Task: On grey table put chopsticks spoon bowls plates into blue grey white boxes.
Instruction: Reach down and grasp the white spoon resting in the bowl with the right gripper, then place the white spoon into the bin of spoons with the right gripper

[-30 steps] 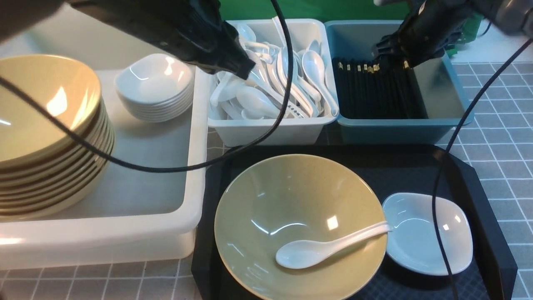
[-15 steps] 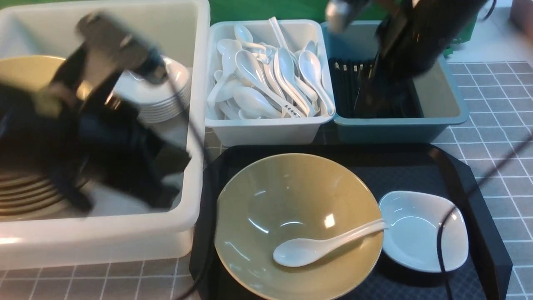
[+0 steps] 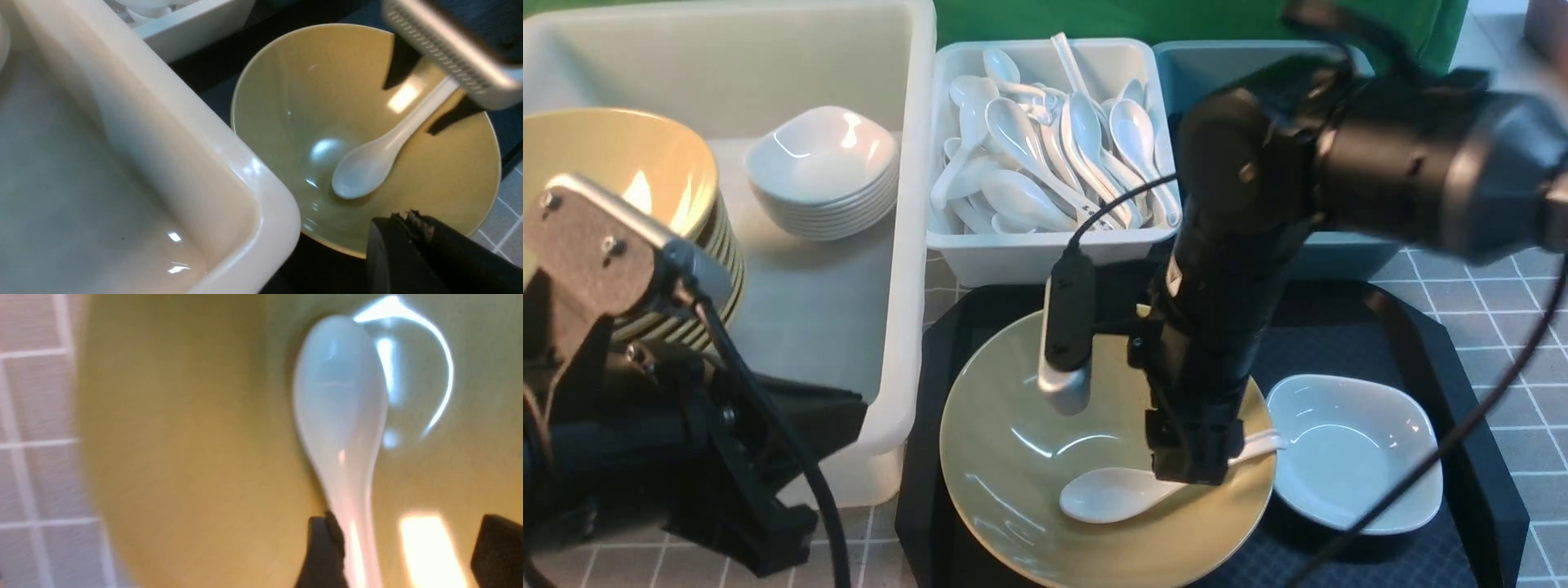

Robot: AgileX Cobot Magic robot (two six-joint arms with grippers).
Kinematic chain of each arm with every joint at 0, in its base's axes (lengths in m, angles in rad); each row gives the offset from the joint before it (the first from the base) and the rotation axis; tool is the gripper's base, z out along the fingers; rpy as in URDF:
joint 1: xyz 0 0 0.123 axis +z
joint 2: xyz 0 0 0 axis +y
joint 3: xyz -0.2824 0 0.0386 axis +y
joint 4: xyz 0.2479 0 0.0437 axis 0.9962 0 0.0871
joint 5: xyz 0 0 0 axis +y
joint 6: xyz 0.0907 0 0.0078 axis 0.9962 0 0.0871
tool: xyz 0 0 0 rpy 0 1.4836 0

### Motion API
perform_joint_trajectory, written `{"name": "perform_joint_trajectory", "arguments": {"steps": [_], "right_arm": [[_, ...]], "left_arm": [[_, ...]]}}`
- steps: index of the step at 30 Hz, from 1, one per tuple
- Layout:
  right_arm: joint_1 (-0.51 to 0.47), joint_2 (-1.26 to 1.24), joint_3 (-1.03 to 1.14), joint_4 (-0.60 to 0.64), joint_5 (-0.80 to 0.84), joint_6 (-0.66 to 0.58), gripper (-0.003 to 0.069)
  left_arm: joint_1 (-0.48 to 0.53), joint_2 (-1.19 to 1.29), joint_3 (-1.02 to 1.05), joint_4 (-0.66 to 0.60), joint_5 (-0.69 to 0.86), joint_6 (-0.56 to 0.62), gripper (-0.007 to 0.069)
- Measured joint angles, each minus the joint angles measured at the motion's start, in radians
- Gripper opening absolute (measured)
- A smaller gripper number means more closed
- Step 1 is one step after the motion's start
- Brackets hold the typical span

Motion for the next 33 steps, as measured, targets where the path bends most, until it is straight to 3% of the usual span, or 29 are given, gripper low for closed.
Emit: {"name": "perform_joint_trajectory", "arguments": {"steps": [10,14,15,19,20,33], "right_arm": [[0.001,0.126,0.000,-0.024,0.020,-0.027,0.0486],[0.001,0.126,0.000,-0.021,0.026,-0.027,0.0436],[0.001,0.126,0.000,-0.021,0.027,-0.027,0.0412],[0.001,0.127,-0.004,-0.026,0.036,-0.026,0.0178],[0.001,0.127,-0.010,-0.027,0.039,-0.025,0.0167],[-0.050,0.103,-0.368,-0.097,-0.004,0.095,0.0173]], "left_arm": [[0.000,0.000,0.079,-0.023,-0.014,0.006,-0.0008],[0.000,0.000,0.082,-0.023,-0.034,0.007,-0.0008],[0.000,0.000,0.082,-0.023,-0.041,0.009,-0.0008],[0.000,0.000,0.082,-0.023,-0.083,0.011,-0.0008],[0.000,0.000,0.082,-0.024,-0.093,0.011,-0.0008],[0.000,0.065,0.032,-0.027,-0.281,-0.022,-0.0008]]}}
